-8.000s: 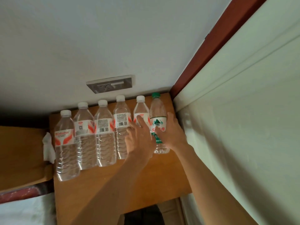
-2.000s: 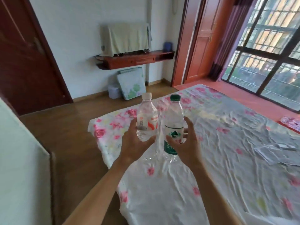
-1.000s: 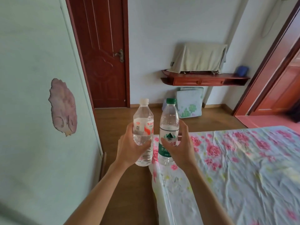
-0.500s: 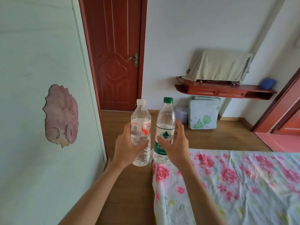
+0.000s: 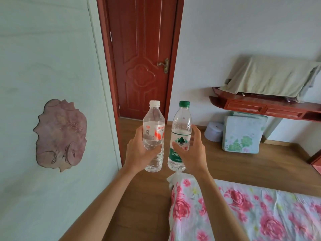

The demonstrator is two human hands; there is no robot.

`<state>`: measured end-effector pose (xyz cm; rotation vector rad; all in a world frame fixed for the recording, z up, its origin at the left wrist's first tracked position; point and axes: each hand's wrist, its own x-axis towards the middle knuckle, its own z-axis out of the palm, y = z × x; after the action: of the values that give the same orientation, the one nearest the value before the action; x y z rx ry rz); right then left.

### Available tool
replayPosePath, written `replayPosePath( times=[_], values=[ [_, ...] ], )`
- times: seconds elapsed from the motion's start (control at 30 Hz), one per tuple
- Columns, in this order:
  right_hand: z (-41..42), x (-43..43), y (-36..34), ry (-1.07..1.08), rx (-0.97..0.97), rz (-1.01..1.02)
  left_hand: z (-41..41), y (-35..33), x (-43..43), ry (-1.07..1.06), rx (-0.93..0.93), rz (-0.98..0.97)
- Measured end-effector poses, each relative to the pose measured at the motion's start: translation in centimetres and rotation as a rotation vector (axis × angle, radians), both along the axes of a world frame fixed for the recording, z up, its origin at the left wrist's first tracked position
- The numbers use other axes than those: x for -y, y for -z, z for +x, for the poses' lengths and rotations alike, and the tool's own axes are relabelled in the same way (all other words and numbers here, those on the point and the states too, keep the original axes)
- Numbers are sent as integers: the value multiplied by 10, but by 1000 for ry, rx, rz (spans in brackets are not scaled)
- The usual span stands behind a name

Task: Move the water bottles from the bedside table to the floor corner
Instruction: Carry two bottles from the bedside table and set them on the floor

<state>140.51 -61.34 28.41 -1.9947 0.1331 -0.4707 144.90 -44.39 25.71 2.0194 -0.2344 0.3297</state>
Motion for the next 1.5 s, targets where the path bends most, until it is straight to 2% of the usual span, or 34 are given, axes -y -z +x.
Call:
replayPosePath(
  times=[0.37,0.87,1.5],
  values=[
    [94,6,2,-23,17,36,90,8,7,-62,-36,-6],
    [255,3,-6,48,31,12,266,0,-2,32,-3,-37],
    [409,42,-2,103,48,57,426,-4,35,89,32,-36]
  ],
)
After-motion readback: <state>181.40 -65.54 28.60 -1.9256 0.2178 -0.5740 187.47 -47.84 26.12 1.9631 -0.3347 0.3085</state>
